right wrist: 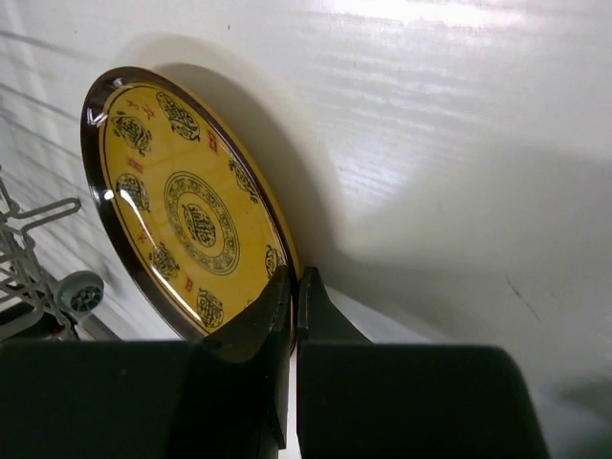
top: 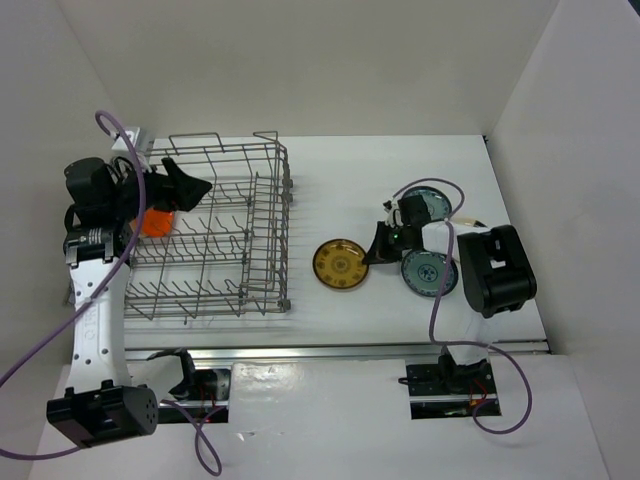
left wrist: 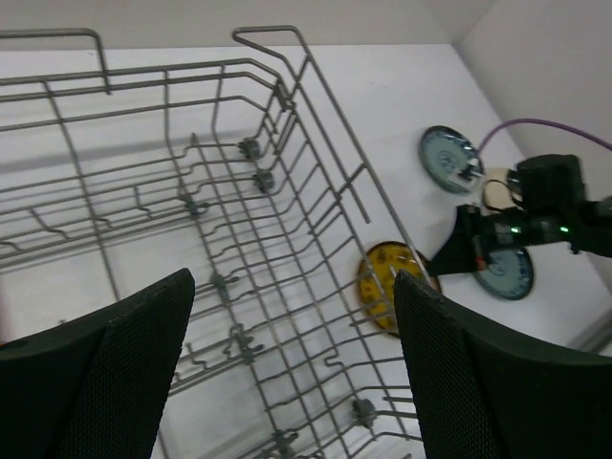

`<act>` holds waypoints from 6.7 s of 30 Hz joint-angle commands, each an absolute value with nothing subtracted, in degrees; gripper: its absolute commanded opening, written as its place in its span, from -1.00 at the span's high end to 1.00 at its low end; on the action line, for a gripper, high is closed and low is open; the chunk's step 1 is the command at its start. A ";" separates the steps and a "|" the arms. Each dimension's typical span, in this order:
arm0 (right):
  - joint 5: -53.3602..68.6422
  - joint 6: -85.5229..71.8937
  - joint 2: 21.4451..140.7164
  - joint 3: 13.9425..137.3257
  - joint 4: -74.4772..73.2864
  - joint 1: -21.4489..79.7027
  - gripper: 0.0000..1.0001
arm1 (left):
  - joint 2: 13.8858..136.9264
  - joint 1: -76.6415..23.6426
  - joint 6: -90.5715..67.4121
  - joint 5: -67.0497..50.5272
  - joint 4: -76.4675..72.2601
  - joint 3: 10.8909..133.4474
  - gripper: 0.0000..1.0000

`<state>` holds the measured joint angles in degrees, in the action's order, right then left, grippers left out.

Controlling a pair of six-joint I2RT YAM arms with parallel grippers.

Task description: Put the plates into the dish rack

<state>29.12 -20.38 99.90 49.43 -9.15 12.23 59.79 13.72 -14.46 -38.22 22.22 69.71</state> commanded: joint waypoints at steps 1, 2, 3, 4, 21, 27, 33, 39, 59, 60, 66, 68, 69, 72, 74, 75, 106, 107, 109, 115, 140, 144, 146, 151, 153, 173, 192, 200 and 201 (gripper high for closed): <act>20.15 -18.81 102.57 53.07 -13.17 12.66 1.00 | 58.19 13.10 -20.38 -47.26 17.42 68.12 -0.78; 18.65 -18.29 101.96 56.04 -16.40 12.66 1.00 | 58.18 13.10 -23.52 -49.03 14.01 67.07 -0.76; 17.33 -18.28 101.26 57.73 -18.09 12.66 1.00 | 58.18 13.10 -25.03 -50.61 12.15 67.06 -0.76; 14.97 -17.59 100.38 59.66 -19.85 12.66 1.00 | 58.18 12.31 -26.70 -53.24 10.13 66.54 -0.76; 26.97 -16.17 78.32 85.42 -23.38 13.18 1.00 | 77.59 -12.20 -33.41 -58.37 -5.55 78.64 -0.76; 29.18 -16.17 74.89 85.96 -22.59 14.33 1.00 | 84.19 -18.89 -29.71 -53.27 -1.67 84.98 -0.73; 28.65 -16.17 73.65 85.43 -22.59 14.33 1.00 | 88.15 -20.30 -27.60 -48.61 2.19 88.32 -0.64; 28.13 -15.64 73.73 85.43 -22.59 14.33 1.00 | 88.15 -20.30 -25.49 -45.26 4.39 89.47 -0.61; 31.90 -13.97 75.41 86.75 -21.53 14.33 1.00 | 94.12 -20.30 -22.50 -44.20 7.48 90.96 -0.08; 32.69 -13.97 75.41 86.75 -21.53 14.33 1.00 | 95.70 -20.30 -23.20 -45.86 7.47 90.97 0.15; 32.17 -13.45 75.41 86.13 -21.53 14.33 0.99 | 97.21 -20.30 -23.20 -45.97 8.00 93.08 1.00; 32.17 -13.45 75.94 85.08 -21.53 14.33 0.87 | 95.54 -20.30 -23.20 -46.66 5.47 91.85 1.00; 32.17 -13.45 75.94 85.08 -21.01 14.33 0.74 | 94.84 -20.30 -24.51 -46.67 4.32 91.15 1.00; 32.17 -13.45 75.94 83.06 -20.40 14.33 0.19 | 91.85 -20.30 -25.22 -45.01 1.41 89.21 1.00; 31.64 -13.97 75.94 81.66 -20.39 14.33 -0.67 | 89.75 -19.43 -24.62 -40.71 2.62 89.73 1.00; 31.12 -13.97 75.42 81.04 -20.39 14.33 -1.00 | 88.78 -18.90 -24.61 -39.04 3.68 89.74 1.00; 14.06 -14.59 77.17 64.95 -19.69 14.33 -1.00 | 71.80 19.25 2.99 11.43 16.52 68.91 1.00; 14.06 -14.59 77.17 64.95 -19.69 14.33 -1.00 | 72.42 19.25 2.99 10.64 16.52 68.91 1.00; 14.06 -15.11 77.17 64.42 -19.16 14.33 -1.00 | 74.52 19.25 2.99 10.63 16.52 69.52 1.00; 13.01 -15.12 77.70 63.81 -19.16 14.33 -1.00 | 79.54 20.30 1.67 11.34 18.72 71.54 1.00; 1.32 -20.82 80.50 63.20 -19.78 13.80 -1.00 | 91.58 18.73 -2.46 3.87 30.14 77.43 1.00; 0.79 -22.05 82.70 63.80 -20.91 11.26 -1.00 | 92.63 15.22 -1.32 7.10 31.20 78.04 1.00; 0.79 -22.06 83.50 63.81 -20.92 10.37 -1.00 | 93.42 13.98 -0.71 9.30 31.90 78.05 1.00; 2.29 -22.59 84.02 63.81 -20.92 9.14 -1.00 | 95.01 11.52 -0.70 11.69 33.92 78.75 1.00; 2.29 -22.59 84.02 63.81 -20.92 9.14 -1.00 | 95.54 11.51 -1.23 11.69 34.53 79.28 1.00; -1.06 -21.45 88.86 62.76 -17.15 -2.89 -1.00 | 87.29 5.98 -4.21 15.13 39.46 89.03 -0.63; 10.02 -10.38 106.69 77.34 -15.29 -12.48 -0.98 | 76.20 -4.22 -10.63 -35.95 26.98 83.41 -0.78; 14.06 -8.79 113.79 80.15 -13.61 -14.58 -0.85 | 77.34 -6.68 -10.63 -35.95 26.19 82.79 -0.78; 14.93 -8.79 115.21 82.16 -15.36 -14.59 -0.78 | 77.95 -7.29 -10.63 -35.43 26.71 82.79 -0.78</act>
